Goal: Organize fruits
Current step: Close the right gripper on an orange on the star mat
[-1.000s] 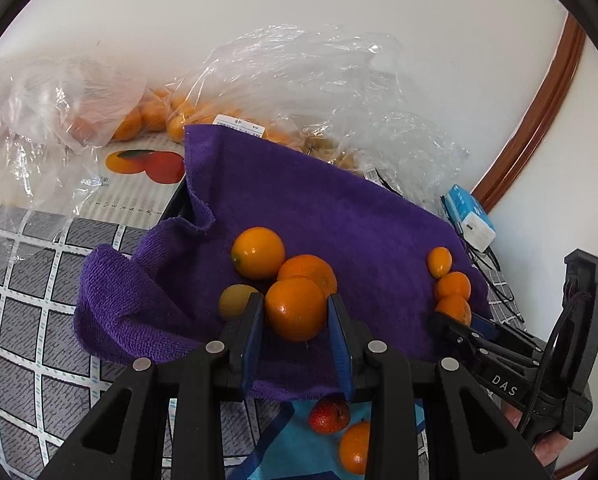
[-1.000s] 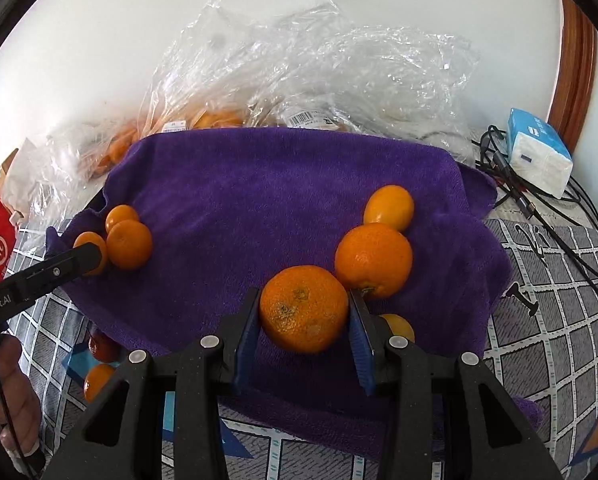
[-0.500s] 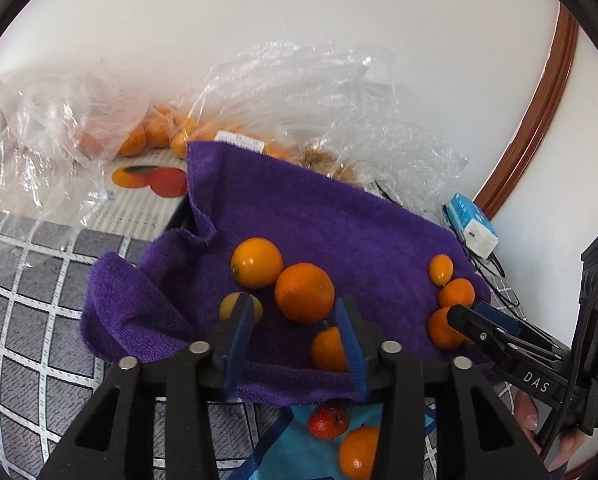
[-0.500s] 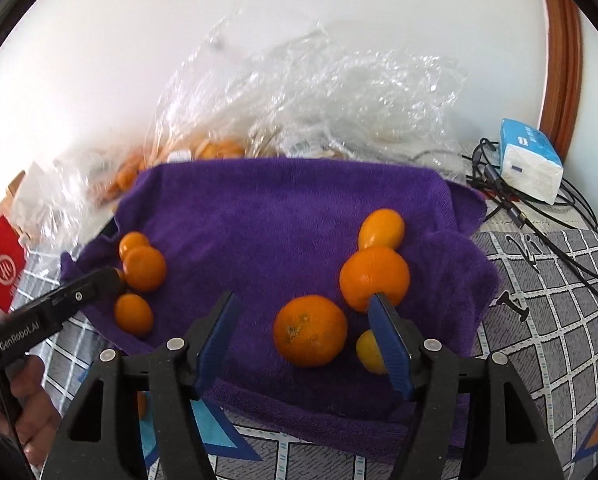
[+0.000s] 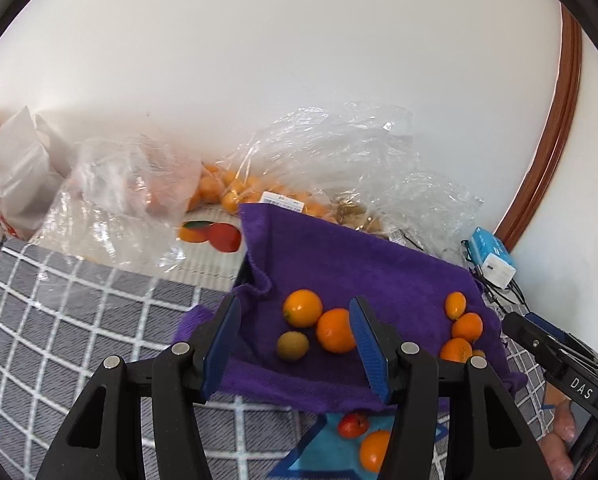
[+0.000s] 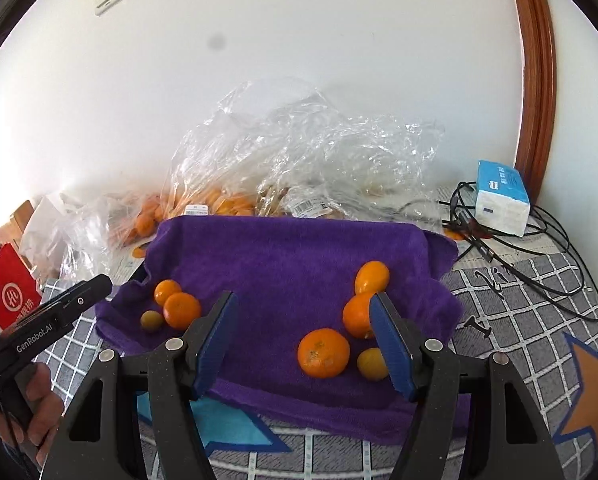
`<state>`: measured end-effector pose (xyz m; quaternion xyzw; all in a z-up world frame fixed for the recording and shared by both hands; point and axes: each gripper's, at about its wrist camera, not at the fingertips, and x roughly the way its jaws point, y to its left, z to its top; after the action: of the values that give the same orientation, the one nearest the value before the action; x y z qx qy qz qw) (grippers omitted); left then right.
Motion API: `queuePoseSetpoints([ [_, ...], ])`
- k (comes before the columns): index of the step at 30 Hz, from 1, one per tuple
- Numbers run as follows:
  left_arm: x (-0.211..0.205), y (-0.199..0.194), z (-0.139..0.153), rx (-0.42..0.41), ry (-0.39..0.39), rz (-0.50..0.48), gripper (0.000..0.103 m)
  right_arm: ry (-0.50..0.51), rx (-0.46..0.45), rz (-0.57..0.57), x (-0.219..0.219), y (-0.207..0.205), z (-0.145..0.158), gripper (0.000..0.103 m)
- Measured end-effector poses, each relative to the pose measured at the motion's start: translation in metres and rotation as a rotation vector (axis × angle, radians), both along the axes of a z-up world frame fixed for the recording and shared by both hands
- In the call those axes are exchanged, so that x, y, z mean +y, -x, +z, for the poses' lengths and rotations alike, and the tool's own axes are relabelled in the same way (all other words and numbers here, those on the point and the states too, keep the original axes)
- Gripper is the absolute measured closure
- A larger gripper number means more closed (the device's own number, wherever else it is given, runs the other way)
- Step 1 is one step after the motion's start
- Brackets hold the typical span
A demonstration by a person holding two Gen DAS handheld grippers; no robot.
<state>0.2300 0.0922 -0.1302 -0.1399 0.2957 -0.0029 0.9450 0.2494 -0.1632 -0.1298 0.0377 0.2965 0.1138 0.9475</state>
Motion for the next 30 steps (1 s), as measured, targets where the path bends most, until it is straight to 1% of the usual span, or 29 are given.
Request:
queuePoseSetpoints([
  [3,0.01,0.016,-0.006,0.025,-0.032,0.005,0.043,0.033,0.014,0.025,0.006,0.014,0.0,0.036],
  [6,0.023,0.031,-0.02,0.072,-0.037,0.019,0.043,0.074,0.038,0.04,0.017,0.029,-0.013,0.036],
  [8,0.03,0.04,-0.03,0.102,-0.032,0.025,0.043,0.081,0.068,0.059,0.023,0.036,-0.024,0.036],
  [9,0.033,0.045,-0.034,0.118,-0.041,0.029,0.043,0.084,0.082,0.067,0.027,0.039,-0.028,0.036],
  [13,0.038,0.061,-0.046,0.135,-0.091,0.044,0.043,0.052,0.125,0.137,0.044,0.054,-0.044,0.036],
  [15,0.04,0.067,-0.052,0.129,-0.102,0.052,0.043,0.071,0.128,0.172,0.058,0.06,-0.05,0.036],
  [17,0.043,0.069,-0.057,0.144,-0.11,0.08,0.043,0.098,0.13,0.192,0.071,0.062,-0.055,0.036],
  [20,0.046,0.073,-0.061,0.145,-0.105,0.103,0.043,0.112,0.142,0.216,0.087,0.061,-0.064,0.036],
  [22,0.048,0.072,-0.062,0.155,-0.088,0.103,0.043,0.115,0.155,0.218,0.095,0.058,-0.069,0.038],
  [24,0.052,0.07,-0.065,0.17,-0.063,0.124,0.043,0.107,0.17,0.213,0.1,0.053,-0.074,0.039],
  [27,0.058,0.072,-0.066,0.162,-0.03,0.149,0.043,0.109,0.195,0.187,0.105,0.045,-0.082,0.045],
  [28,0.059,0.073,-0.065,0.155,-0.024,0.151,0.043,0.108,0.202,0.186,0.106,0.043,-0.084,0.05],
  [29,0.059,0.073,-0.065,0.15,-0.019,0.153,0.043,0.109,0.212,0.184,0.107,0.04,-0.087,0.058],
  [30,0.059,0.073,-0.065,0.148,-0.017,0.154,0.043,0.113,0.222,0.182,0.108,0.039,-0.089,0.062],
])
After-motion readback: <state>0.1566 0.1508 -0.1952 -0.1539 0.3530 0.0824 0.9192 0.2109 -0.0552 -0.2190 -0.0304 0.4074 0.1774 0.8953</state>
